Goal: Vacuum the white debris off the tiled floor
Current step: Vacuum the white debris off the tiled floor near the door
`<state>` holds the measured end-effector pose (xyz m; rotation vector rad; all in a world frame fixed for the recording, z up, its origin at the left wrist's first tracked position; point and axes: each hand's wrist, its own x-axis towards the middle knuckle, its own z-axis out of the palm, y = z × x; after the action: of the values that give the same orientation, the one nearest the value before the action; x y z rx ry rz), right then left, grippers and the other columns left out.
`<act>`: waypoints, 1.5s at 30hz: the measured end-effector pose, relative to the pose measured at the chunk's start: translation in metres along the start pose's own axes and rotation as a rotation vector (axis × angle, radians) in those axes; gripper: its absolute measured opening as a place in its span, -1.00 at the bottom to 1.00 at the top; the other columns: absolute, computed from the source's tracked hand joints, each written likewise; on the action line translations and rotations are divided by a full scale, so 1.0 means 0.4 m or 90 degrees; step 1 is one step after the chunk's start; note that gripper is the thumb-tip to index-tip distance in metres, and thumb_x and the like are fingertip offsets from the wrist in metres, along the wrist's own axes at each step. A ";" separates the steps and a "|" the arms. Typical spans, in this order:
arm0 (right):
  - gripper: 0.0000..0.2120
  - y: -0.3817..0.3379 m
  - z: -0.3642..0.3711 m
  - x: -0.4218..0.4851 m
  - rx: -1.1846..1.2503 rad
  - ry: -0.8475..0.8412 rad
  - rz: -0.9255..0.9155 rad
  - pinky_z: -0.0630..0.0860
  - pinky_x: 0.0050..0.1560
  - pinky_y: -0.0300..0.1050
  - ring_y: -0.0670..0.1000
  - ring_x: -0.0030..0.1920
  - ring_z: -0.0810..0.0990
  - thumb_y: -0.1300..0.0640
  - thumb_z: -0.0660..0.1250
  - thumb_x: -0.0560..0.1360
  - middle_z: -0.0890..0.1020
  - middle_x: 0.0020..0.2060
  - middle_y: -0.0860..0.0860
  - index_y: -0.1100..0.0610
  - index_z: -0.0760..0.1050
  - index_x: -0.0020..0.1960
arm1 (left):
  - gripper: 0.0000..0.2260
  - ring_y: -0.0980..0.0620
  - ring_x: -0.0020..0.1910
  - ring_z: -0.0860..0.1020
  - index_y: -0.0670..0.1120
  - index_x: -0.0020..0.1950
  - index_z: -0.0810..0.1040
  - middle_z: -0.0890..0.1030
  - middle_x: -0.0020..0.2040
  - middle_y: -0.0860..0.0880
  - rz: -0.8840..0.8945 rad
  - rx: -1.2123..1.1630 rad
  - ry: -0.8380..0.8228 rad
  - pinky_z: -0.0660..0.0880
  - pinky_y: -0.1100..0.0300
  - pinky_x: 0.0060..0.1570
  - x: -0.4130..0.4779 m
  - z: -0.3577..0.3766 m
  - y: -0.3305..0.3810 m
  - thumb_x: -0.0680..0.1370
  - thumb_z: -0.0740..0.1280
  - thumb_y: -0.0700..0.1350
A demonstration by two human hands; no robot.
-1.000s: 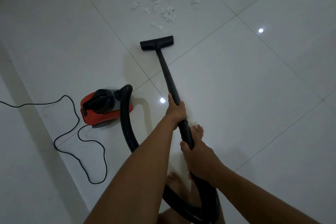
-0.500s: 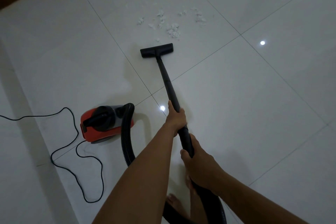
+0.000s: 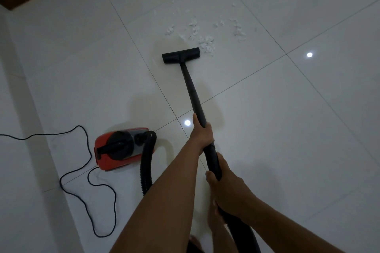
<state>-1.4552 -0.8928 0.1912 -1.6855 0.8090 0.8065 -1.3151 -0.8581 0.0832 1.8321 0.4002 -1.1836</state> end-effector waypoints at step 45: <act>-0.41 -0.400 -0.139 0.318 -0.024 -0.019 -0.009 0.52 -0.44 -0.26 -0.10 -0.46 0.56 -0.04 0.13 0.70 0.59 -0.21 0.00 -0.18 -0.09 0.63 | -0.38 -0.01 -0.24 0.54 0.20 0.61 -0.26 0.55 -0.03 -0.11 -0.019 0.006 0.039 0.61 -0.07 0.07 0.269 -0.238 0.389 0.70 0.08 -0.02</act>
<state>-1.2467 -0.9272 0.1798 -1.7061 0.7655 0.8404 -1.1052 -0.8863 0.0840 1.8796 0.4590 -1.1544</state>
